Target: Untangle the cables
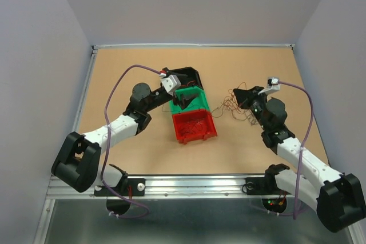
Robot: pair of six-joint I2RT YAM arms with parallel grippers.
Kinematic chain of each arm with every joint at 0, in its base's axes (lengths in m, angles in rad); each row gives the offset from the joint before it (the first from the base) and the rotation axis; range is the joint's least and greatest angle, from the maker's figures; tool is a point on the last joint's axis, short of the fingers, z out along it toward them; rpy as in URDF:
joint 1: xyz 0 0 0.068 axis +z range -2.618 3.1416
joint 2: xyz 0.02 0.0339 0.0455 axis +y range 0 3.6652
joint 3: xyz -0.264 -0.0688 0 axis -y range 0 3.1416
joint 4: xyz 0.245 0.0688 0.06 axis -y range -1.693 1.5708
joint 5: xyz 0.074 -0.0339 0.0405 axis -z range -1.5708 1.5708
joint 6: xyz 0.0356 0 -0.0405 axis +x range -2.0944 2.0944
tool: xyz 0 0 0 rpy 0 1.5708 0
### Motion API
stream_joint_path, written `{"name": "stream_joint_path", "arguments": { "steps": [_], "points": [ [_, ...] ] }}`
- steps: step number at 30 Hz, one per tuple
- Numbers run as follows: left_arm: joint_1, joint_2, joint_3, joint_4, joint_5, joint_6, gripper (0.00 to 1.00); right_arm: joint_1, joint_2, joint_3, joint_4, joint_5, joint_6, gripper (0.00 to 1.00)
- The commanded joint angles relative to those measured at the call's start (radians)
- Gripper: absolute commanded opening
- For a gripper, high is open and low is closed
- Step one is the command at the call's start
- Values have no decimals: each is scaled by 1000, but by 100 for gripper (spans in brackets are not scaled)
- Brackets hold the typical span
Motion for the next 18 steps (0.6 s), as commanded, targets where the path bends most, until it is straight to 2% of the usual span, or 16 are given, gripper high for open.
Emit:
{"name": "stream_joint_path", "arguments": {
  "steps": [1,8,12,18],
  "points": [
    [-24,-12,25,55,93,2,99,-1,-65,-43,107,-124,-32,1],
    [-53,0,30,55,176,10,99,-1,-172,-100,245,-349,-49,1],
    [-74,2,23,55,183,37,95,1,-172,-114,322,-442,-29,1],
    [-125,-20,-33,81,179,212,87,19,-102,-100,405,-560,22,1]
  ]
}}
